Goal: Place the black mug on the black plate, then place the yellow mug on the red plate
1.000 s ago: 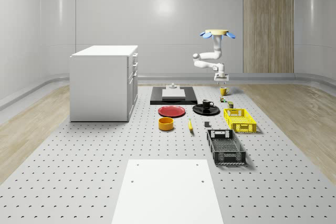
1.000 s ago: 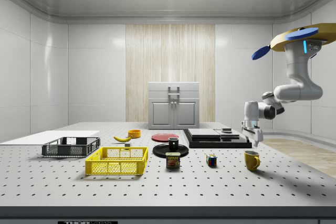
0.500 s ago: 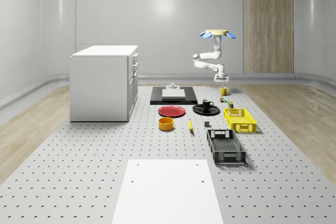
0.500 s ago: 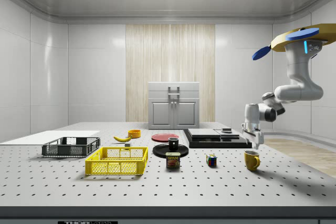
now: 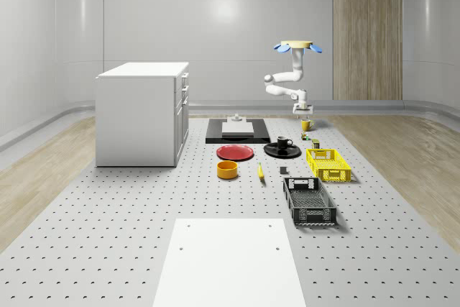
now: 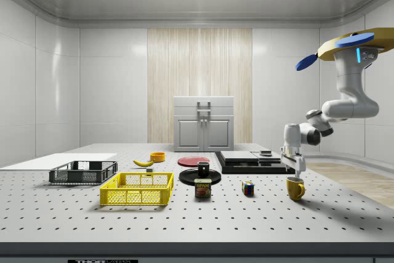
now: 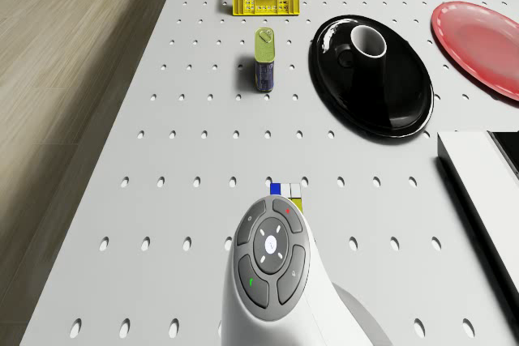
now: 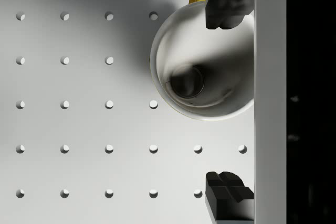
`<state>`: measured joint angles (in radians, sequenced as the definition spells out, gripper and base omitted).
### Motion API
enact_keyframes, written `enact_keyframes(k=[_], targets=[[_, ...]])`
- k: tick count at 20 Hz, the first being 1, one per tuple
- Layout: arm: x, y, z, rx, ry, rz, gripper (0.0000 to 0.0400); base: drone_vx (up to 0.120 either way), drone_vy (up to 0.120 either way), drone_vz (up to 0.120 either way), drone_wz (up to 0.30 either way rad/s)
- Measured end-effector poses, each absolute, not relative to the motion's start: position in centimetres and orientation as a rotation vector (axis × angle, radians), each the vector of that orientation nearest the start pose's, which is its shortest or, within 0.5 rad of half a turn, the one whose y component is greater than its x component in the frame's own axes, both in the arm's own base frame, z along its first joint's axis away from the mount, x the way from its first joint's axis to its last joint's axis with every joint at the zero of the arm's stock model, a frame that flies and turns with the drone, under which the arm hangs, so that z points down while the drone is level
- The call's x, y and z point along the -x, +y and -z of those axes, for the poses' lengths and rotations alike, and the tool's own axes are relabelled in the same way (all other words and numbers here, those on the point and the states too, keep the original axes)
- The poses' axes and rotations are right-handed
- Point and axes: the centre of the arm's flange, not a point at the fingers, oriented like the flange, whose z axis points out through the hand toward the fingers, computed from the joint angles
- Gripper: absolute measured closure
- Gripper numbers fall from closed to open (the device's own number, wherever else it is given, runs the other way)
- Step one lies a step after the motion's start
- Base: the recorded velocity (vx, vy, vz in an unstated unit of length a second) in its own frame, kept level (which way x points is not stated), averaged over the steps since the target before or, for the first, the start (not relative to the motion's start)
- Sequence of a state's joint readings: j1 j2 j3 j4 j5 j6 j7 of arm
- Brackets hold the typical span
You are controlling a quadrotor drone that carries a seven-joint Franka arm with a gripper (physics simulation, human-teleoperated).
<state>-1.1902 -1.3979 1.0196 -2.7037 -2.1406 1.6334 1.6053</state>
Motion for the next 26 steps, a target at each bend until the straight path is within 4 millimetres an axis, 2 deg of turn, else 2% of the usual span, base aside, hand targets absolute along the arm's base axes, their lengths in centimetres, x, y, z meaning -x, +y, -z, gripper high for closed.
enact_keyframes(k=[11, 18, 20, 22, 24, 26], targets=[[-32.4, 1.8, -62.6, 0.0, -0.002, -0.786, 0.0, 0.0, 0.0, 0.0, 0.0], [-32.5, 1.8, -63.1, 0.0, -0.002, -0.786, 0.0, 0.0, 0.0, 0.0, 0.0], [-32.5, 1.8, -63.2, 0.0, -0.002, -0.786, 0.0099, 0.0, 0.0, 0.0, 0.0], [-32.5, 1.8, -63.2, 0.0, -0.002, -0.786, 0.0174, 0.0, 0.0, 0.0, 0.0], [-32.5, 1.8, -63.3, 0.0, -0.002, -0.786, 0.022, 0.0, 0.0, 0.0, 0.0], [-32.5, 1.8, -63.3, 0.0, -0.002, -0.786, 0.0247, 0.0, 0.0, 0.0, 0.0]])
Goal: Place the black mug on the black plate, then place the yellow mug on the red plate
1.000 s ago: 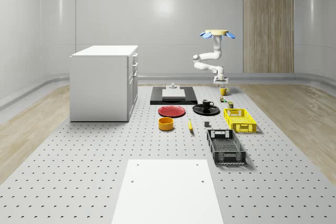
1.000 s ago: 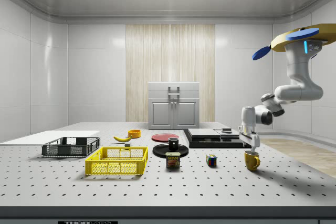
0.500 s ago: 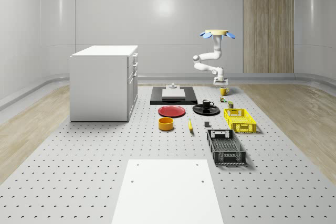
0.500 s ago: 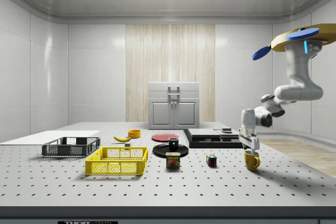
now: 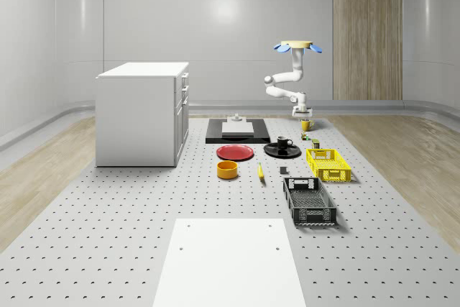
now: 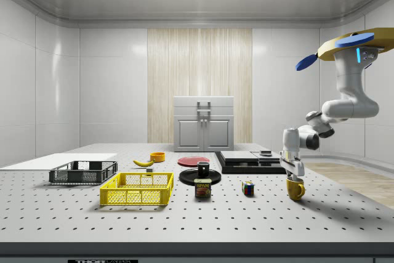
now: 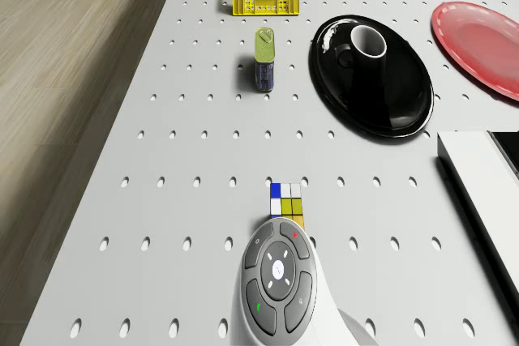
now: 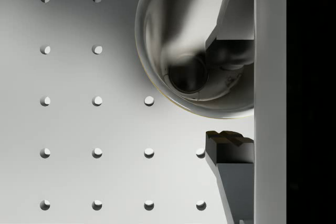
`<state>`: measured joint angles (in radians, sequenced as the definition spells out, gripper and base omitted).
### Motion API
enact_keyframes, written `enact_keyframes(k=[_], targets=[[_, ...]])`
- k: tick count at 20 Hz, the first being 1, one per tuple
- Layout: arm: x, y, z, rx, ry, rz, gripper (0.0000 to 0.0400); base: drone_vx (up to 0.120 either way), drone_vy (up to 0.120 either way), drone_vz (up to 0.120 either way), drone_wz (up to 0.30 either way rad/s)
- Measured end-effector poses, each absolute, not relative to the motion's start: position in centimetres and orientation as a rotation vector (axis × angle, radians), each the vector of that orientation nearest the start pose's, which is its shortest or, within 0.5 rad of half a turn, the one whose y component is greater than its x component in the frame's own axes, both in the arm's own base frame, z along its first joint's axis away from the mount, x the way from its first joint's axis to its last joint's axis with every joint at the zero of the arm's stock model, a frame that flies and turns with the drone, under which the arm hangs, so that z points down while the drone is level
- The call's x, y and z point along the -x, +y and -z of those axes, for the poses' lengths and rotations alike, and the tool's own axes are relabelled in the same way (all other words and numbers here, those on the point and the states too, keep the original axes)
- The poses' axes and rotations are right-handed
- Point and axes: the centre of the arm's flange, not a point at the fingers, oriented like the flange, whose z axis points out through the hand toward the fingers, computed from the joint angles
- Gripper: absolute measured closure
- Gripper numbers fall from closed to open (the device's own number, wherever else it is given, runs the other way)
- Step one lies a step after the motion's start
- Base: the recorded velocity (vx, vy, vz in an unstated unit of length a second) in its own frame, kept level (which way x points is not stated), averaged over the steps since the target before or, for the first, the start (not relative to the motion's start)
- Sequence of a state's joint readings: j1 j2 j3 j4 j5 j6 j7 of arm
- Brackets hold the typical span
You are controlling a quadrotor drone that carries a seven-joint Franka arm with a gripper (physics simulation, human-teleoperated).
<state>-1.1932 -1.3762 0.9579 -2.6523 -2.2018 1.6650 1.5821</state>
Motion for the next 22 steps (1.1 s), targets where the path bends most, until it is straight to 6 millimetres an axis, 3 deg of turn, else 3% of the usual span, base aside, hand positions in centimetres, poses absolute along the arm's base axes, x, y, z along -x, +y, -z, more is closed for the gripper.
enact_keyframes(k=[6, 13, 17, 22], targets=[[-32.5, 1.8, -63.3, 0.0, -0.002, -0.786, 0.028, 0.0, 0.0, 0.0, 0.0], [-32.5, 1.8, -63.2, 0.0, -0.002, -0.786, 0.0288, 0.0, 0.0, 0.0, 0.0], [-32.5, 1.8, -62.0, 0.0, -0.002, -0.786, 0.0289, 0.0, 0.0, 0.0, 0.0], [-32.5, 1.8, -60.2, 0.0, -0.002, -0.786, 0.029, 0.0, 0.0, 0.12, 0.0]])
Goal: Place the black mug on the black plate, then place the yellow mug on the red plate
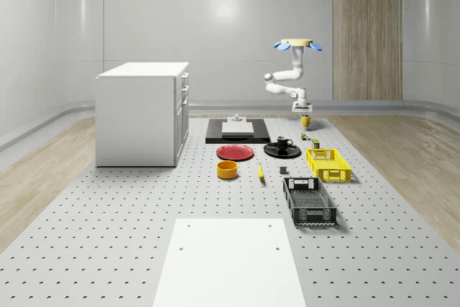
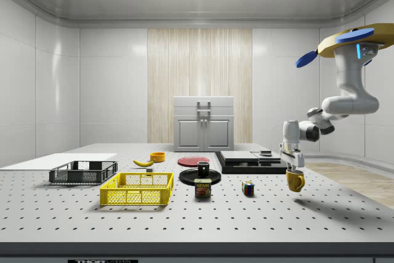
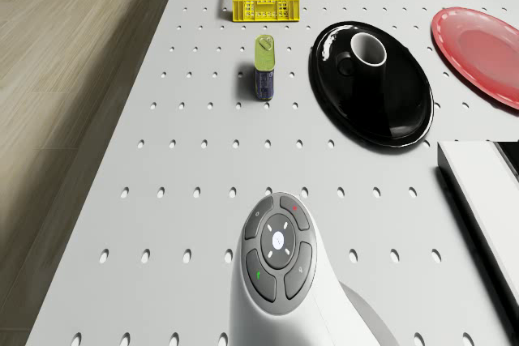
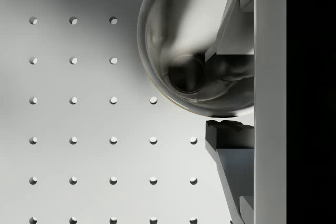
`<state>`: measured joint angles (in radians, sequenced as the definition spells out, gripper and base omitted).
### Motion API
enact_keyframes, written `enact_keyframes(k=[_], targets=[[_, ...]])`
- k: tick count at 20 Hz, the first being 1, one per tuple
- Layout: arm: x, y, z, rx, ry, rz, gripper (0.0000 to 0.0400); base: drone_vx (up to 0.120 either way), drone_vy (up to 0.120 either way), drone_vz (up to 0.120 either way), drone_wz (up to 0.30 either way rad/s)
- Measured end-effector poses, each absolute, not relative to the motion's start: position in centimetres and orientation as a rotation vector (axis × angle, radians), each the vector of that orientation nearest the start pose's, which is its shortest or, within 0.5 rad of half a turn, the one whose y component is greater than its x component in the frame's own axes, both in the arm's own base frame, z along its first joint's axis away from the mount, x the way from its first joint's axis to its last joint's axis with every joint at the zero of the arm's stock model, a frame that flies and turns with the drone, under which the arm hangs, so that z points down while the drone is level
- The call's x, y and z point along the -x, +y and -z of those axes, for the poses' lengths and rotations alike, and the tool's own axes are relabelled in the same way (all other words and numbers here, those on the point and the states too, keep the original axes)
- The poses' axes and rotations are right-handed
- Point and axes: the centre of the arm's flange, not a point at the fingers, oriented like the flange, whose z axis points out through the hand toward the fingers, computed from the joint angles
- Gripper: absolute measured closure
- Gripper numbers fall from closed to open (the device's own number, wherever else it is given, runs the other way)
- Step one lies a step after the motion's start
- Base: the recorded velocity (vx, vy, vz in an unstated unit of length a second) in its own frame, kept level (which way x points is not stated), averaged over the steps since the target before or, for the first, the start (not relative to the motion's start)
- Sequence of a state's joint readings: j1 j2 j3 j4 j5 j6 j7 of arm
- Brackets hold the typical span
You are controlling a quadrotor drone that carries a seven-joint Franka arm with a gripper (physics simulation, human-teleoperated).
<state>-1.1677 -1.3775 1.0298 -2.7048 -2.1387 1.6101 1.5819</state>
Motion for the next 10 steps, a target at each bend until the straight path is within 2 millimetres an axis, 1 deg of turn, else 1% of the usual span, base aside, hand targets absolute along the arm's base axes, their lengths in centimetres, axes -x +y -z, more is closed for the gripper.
enact_keyframes(k=[2, 3, 10], targets=[[-32.47, 1.8, -59.77, 0.0, -0.002, -0.786, 0.029, 0.02, 0.0, 0.12, 0.0], [-32.47, 1.8, -59.6, 0.0, -0.002, -0.786, 0.029, 0.12, 0.0, 0.12, 0.0], [-32.47, 1.8, -59.03, 0.0, -0.002, -0.786, 0.029, 0.12, -0.12, 0.12, 0.0]])
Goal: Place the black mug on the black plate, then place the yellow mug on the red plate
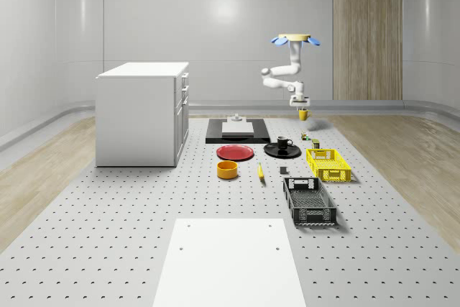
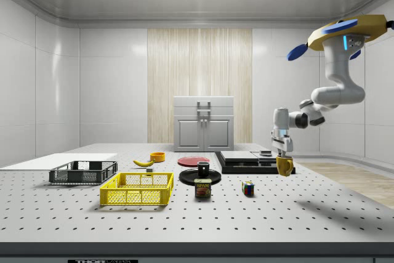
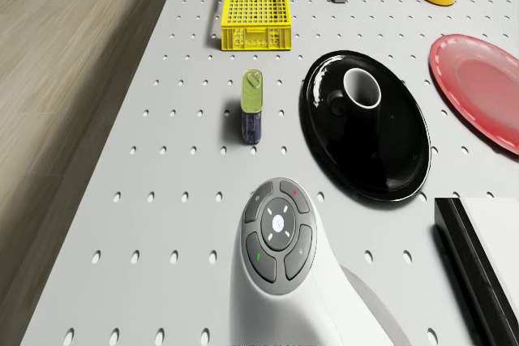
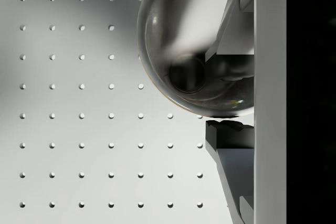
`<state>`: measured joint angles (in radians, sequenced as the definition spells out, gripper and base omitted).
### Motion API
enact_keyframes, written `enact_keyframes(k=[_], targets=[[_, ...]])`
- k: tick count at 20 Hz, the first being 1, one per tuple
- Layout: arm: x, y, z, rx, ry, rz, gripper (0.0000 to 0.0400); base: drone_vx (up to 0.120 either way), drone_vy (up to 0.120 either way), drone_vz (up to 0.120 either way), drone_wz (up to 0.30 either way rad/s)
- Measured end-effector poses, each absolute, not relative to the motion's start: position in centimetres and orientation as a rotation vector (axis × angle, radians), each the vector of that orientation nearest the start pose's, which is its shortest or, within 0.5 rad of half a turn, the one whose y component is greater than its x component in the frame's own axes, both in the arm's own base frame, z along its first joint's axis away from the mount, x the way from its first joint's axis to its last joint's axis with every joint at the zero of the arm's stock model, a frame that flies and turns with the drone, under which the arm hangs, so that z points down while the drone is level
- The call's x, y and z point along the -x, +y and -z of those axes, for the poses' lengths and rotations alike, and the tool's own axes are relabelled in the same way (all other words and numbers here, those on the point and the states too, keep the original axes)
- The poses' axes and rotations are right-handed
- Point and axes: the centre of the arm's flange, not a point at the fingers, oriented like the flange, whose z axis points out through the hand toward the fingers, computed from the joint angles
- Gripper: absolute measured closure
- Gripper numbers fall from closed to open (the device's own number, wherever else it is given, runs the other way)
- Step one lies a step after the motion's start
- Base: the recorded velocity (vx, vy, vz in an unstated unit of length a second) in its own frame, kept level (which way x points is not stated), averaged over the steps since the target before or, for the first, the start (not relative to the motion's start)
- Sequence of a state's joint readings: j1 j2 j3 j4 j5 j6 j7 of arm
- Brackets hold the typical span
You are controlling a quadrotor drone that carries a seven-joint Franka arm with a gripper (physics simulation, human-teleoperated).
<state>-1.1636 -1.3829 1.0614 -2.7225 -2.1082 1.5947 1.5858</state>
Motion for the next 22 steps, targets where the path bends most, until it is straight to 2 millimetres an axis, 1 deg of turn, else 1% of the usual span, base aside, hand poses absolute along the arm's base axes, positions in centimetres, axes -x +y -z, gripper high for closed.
enact_keyframes(k=[3, 22], targets=[[-32.47, 1.8, -58.95, 0.0, -0.002, -0.786, 0.029, 0.12, -0.12, 0.12, 0.0], [-32.47, 1.8, -58.88, -0.001, -0.002, -0.786, 0.029, 0.12, -0.12, 0.0, 0.0]])
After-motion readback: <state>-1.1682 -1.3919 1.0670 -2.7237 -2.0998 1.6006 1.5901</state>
